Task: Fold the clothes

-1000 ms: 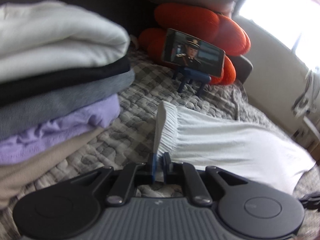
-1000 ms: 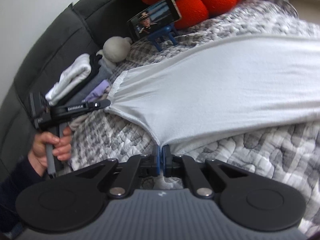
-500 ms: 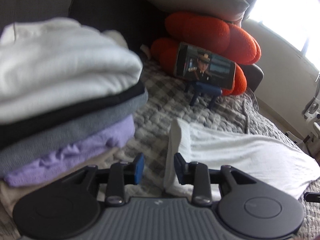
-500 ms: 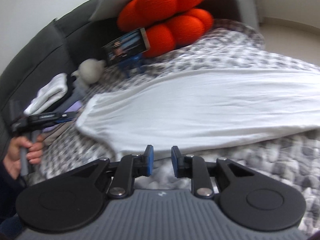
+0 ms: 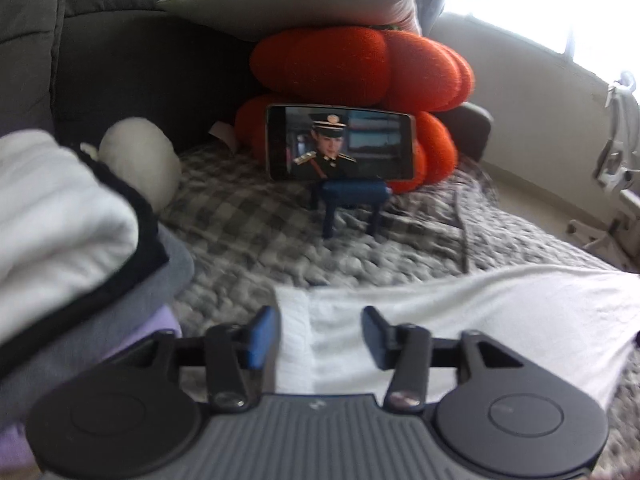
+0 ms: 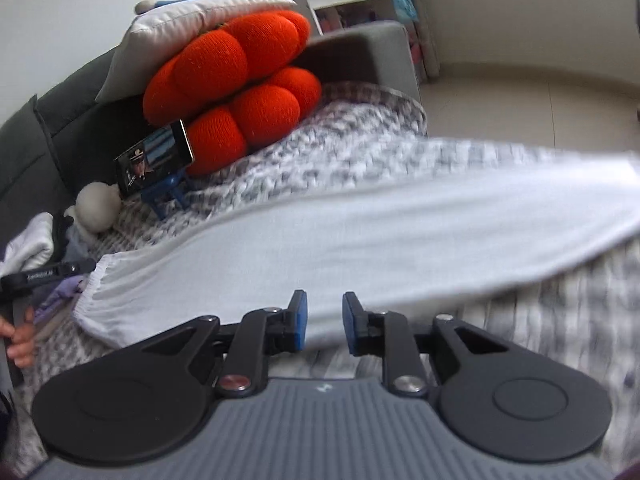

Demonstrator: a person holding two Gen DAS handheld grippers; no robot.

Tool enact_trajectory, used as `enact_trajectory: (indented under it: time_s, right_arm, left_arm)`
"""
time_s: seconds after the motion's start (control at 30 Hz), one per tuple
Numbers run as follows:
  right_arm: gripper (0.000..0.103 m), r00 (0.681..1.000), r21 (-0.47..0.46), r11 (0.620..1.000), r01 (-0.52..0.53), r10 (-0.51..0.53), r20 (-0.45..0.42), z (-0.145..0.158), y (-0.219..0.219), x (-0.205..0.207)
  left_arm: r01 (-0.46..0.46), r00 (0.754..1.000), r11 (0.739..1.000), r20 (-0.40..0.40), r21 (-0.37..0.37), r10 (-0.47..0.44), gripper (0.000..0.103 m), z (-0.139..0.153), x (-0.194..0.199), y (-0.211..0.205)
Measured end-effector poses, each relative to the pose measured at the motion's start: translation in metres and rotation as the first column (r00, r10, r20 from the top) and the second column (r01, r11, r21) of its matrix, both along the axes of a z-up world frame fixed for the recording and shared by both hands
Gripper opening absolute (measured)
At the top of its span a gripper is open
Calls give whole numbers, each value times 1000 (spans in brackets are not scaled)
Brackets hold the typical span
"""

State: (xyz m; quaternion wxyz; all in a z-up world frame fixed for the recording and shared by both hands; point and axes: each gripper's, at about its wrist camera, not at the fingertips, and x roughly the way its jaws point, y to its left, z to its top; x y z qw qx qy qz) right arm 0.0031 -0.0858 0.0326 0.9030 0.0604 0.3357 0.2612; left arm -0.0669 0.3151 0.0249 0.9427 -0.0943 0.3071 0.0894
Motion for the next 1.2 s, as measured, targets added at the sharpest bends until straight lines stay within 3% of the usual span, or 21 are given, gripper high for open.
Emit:
enact_trajectory:
  time_s: [0.1, 0.23, 0.27, 0.3, 0.33, 0.47, 0.5, 0.6, 0.73, 0.83, 0.97, 1.03, 1.2]
  right_arm:
    - [37, 993, -36, 995, -95, 97, 63, 8, 26, 20]
    - [38, 961, -167, 957, -238, 257, 105, 5, 82, 51]
    - [38, 948, -201, 941, -272, 298, 111, 4, 97, 59]
    - [38, 936, -241, 925, -295, 330, 123, 1, 110, 63]
    - [38, 923, -283, 907, -313, 360, 134, -1, 123, 67]
    - [38, 890, -367, 861, -351, 429, 156, -13, 151, 71]
    - [33, 889, -379, 858, -345, 429, 161, -13, 153, 71]
    - [0, 886, -415, 849, -328, 429, 176, -15, 160, 70]
    - [0, 880, -436, 852, -290, 417, 229, -13, 163, 65]
    - [0, 887, -479, 836, -268, 408, 216, -26, 171, 68]
    - [7, 907, -419, 874, -248, 361, 216, -18, 161, 67]
    - [13, 917, -383, 893, -237, 336, 216, -14, 155, 67]
    - [18, 977, -93, 981, -168, 178, 117, 13, 85, 60]
  left_arm:
    - [-17, 1000, 1000, -15, 15, 17, 56, -3, 17, 4]
    - [-29, 999, 999, -31, 25, 30, 55, -11, 33, 8]
    - [-32, 999, 999, -39, 31, 33, 51, -14, 36, 7]
    - [-34, 998, 999, -46, 37, 36, 31, -17, 38, 7]
    - [-38, 998, 998, -46, 42, 40, 25, -19, 38, 7]
    - [-63, 998, 997, -22, 42, 64, 23, -23, 36, 8]
    - [-72, 997, 997, -12, 30, 73, 23, -22, 35, 10]
    - [-97, 995, 995, 17, -14, 98, 23, -20, 32, 18]
    - [-131, 990, 989, 39, -74, 134, 23, -21, 29, 24]
    - [-151, 988, 985, 9, -87, 152, 23, -28, 33, 24]
    - [-134, 991, 991, -12, -31, 134, 26, -29, 36, 17]
    - [-126, 992, 992, -25, -14, 125, 36, -27, 38, 17]
    - [-162, 987, 987, 3, -3, 162, 45, -11, 23, 22]
